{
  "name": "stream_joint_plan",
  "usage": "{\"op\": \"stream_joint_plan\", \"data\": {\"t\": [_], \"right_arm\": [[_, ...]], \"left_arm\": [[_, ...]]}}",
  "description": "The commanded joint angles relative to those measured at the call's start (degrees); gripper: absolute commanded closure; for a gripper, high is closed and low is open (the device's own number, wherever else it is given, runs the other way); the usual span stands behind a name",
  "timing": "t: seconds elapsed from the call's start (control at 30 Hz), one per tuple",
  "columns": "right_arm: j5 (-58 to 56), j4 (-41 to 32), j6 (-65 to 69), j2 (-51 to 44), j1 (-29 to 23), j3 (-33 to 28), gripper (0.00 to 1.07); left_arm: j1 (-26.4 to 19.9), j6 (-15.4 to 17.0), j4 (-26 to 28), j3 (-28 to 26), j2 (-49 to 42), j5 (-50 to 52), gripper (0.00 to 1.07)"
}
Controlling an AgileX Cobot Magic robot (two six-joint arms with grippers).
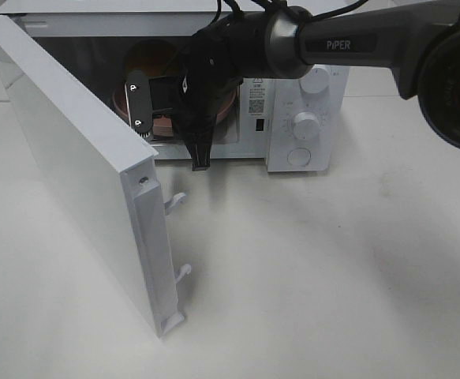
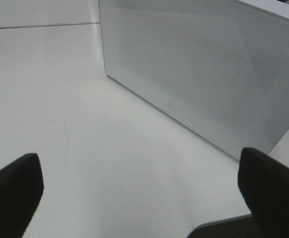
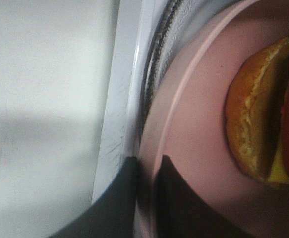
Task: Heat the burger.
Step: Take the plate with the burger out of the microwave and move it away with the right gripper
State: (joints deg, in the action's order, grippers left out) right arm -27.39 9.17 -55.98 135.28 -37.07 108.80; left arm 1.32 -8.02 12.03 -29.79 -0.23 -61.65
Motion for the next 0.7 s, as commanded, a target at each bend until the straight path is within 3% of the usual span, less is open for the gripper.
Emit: {"op": "stream_joint_plan", "data": {"t": [0.03,0.6,0.7], "right_arm": [[-1.2,-0.5,-0.1,0.0,0.0,0.1,1.07],[-5.8,-3.9,-5.9,-4.6,-0.8,-0.2,1.07],[-5.0,-3.9,-6.2,-6.1,-0.8,-2.5,1.07]], "left_arm": [[0.0,0.2,-0.1,0.2,-0.9,0.0,0.07],[0.0,0.2,-0.1,0.2,-0.9,0.0,0.07],[0.0,0.2,-0.1,0.2,-0.9,0.0,0.07]]}}
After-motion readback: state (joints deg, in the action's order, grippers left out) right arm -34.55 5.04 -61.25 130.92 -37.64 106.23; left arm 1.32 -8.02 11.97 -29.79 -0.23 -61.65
